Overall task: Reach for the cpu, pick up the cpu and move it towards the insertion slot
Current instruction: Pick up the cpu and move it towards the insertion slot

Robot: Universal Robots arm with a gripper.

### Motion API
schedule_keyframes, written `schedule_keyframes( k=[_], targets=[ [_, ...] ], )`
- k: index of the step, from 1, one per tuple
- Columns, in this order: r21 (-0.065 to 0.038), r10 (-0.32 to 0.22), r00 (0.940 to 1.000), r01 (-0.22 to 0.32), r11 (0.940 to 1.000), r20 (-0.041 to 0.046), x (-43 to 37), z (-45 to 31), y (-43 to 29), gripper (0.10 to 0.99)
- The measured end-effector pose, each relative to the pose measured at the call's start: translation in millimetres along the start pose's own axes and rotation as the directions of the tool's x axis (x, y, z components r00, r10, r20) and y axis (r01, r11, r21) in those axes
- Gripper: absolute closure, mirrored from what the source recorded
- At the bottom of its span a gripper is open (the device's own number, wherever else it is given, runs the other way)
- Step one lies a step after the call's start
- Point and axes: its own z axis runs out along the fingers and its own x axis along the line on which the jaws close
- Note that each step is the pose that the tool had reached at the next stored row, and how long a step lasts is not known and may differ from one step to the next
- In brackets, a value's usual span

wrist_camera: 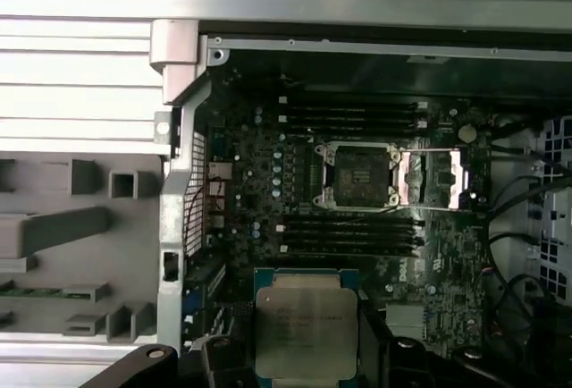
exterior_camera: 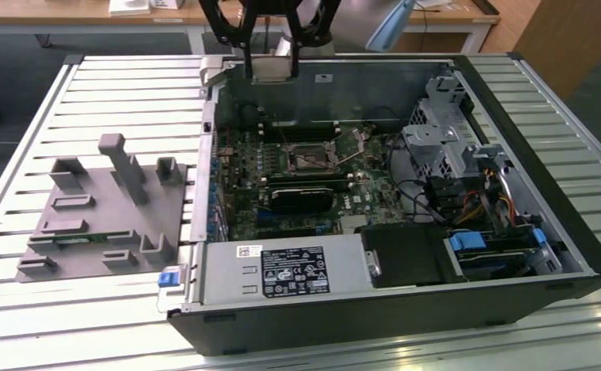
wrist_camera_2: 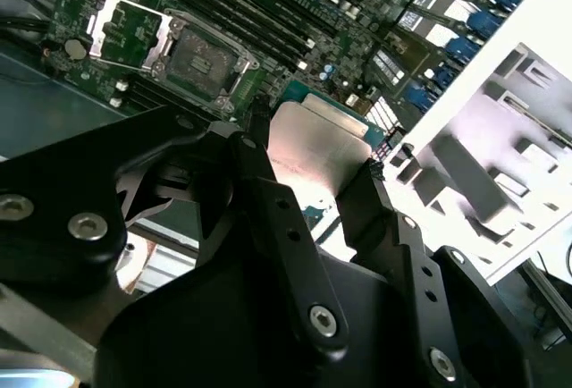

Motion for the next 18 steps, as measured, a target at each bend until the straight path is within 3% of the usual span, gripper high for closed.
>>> schedule_keyframes(
  k=[5, 10, 14, 18],
  targets=[
    [0.000, 0.000, 1.0000, 0.000, 1.0000, 0.0001, -19.9, 6.9, 3.9, 0.541],
    [0.000, 0.000, 1.0000, 0.000, 1.0000, 0.0001, -36.4, 12.7, 12.5, 0.541],
    [0.000, 0.000, 1.0000, 0.000, 1.0000, 0.0001, -44.7, 14.1, 21.4, 0.541],
    [-0.005, 0.000, 1.0000, 0.000, 1.0000, 0.0002, -47.5, 15.3, 26.8, 0.541]
  ],
)
